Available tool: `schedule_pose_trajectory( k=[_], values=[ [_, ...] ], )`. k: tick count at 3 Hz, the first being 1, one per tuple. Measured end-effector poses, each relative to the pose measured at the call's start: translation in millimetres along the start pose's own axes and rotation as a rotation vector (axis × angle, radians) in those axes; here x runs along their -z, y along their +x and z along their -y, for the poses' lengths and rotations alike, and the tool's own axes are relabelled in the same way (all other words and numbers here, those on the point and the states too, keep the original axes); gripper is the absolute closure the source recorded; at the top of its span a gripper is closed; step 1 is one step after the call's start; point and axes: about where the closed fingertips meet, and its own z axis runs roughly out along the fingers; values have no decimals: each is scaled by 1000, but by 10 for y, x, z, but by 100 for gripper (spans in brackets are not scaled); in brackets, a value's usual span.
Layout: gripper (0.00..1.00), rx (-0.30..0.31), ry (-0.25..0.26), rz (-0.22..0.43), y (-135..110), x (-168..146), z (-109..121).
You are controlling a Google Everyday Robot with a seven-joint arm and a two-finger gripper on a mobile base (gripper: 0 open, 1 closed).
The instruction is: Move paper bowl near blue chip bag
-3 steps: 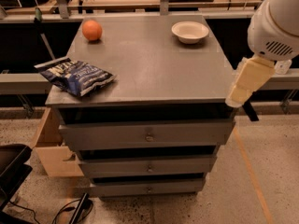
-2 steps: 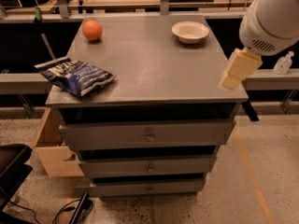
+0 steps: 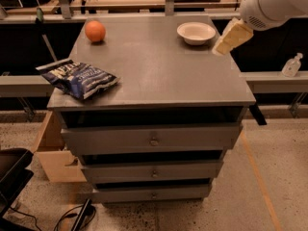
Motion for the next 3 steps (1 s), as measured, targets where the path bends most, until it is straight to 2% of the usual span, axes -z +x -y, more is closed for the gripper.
schedule_pose_trajectory(
  k=[1,2,3],
  values=[
    [0,-13,60,89,-212,-38,176],
    [0,-12,60,88,-214,-31,176],
    [0,-19,75,136,-304,-198,202]
  ],
)
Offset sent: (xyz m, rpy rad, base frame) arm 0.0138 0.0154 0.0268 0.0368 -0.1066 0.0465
